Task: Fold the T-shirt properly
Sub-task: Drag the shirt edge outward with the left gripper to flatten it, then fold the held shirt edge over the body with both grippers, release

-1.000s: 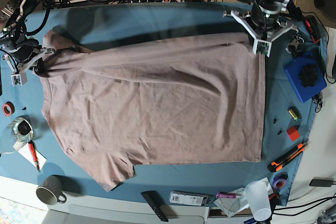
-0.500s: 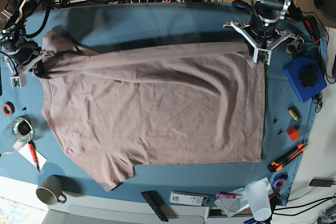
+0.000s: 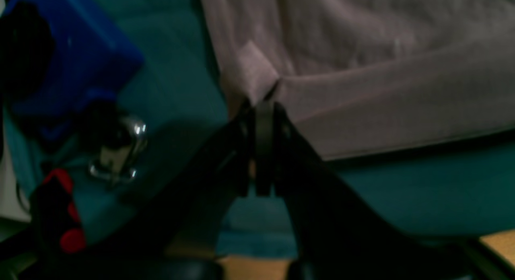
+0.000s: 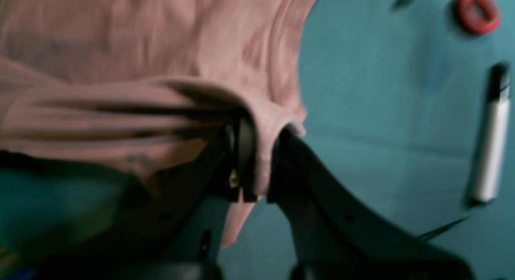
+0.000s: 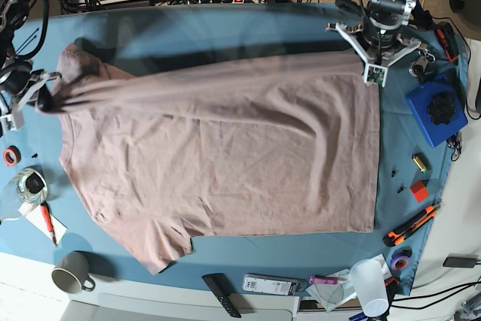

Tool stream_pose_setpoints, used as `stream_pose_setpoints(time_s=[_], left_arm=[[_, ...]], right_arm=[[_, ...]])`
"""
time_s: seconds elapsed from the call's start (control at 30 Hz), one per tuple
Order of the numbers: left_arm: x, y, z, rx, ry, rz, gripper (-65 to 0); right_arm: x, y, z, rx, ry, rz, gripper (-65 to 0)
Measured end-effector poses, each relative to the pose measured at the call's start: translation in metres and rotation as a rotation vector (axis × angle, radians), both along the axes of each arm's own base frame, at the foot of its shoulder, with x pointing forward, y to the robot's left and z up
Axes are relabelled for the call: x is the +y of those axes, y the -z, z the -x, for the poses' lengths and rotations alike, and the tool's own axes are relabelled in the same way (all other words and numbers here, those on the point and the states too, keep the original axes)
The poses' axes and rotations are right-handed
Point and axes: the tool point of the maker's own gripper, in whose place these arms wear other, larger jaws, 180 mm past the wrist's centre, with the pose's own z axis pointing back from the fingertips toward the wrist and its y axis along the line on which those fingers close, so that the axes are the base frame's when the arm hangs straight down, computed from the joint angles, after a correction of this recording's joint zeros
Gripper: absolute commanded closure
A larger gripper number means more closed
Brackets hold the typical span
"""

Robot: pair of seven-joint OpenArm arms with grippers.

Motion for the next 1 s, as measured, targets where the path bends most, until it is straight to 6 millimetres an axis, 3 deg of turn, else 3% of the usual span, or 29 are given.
stream_pose_setpoints(time_s=[0.13,0.37,0.63,0.83,1.0], left_arm=[[0.016,-0.007,0.007,-0.006,-0.037,-0.023,0.0],[0.017,0.0,0.022,0.046,-0.028,-0.013,0.0],[0.029,0.001,0.027,0.06,-0.058,-0.049,0.0],[0.03,0.001,0.027,0.06,-0.062,-0.044,0.0],[0.026,-0.002,0.021,0.03,-0.056,-0.018,0.0]], right_arm=[[0.014,0.013,0.019,0.065,-0.031,-0.072,0.0],[0.041,0.036,0.058,0.189,-0.082,-0.169,0.0],[0.074,0.024,0.088,0.18,-0.155,-0.12,0.0],[0.071,0.019,0.117,0.161,-0.051,-0.133,0.0],[0.061,0.01,0.113,0.108,-0.008,-0.127,0.0]])
